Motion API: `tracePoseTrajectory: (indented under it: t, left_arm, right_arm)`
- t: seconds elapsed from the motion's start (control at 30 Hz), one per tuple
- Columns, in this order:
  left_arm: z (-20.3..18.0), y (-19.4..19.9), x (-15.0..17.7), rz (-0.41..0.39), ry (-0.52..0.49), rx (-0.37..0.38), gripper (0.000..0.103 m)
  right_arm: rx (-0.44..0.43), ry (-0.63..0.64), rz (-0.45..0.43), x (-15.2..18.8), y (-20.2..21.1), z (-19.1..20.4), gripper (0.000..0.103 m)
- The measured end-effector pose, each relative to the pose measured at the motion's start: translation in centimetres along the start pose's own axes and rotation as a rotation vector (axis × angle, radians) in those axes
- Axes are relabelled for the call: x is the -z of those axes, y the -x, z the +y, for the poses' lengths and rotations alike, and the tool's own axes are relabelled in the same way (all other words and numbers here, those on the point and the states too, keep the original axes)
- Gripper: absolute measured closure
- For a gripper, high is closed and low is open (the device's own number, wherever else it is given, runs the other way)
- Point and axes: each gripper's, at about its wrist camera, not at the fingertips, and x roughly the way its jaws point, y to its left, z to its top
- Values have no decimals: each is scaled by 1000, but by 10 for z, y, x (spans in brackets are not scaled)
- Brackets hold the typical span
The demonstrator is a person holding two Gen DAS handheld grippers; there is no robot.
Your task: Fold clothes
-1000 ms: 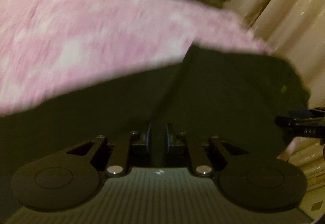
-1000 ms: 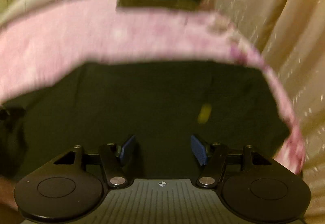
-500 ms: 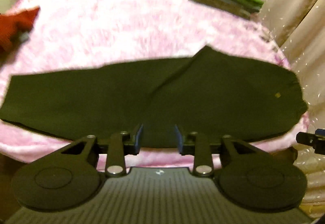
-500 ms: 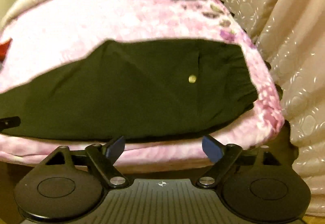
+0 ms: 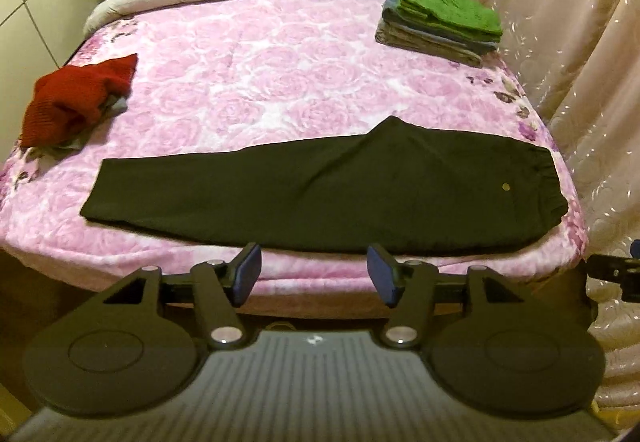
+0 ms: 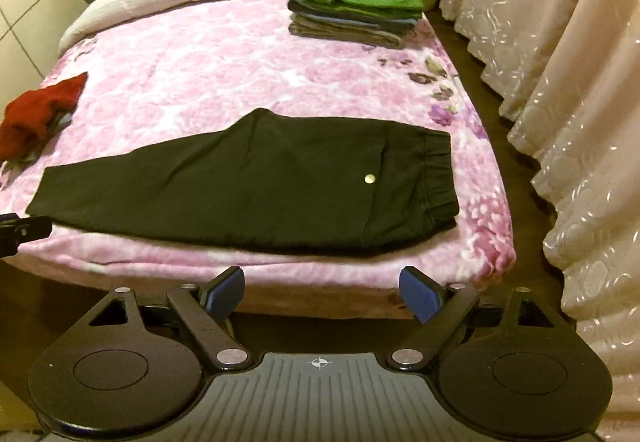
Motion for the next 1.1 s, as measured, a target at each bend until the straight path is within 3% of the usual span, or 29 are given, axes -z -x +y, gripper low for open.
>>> tracePoseTrajectory:
  t: [0.5, 1.1]
  left_arm:
    - [0, 49, 9, -71, -10, -40, 42]
    - [-3, 51, 25, -16, -23, -42, 41]
  right_arm:
    - [-30, 21, -7, 7, 29, 11, 16]
    - [-13, 47, 59, 18, 33, 17, 16]
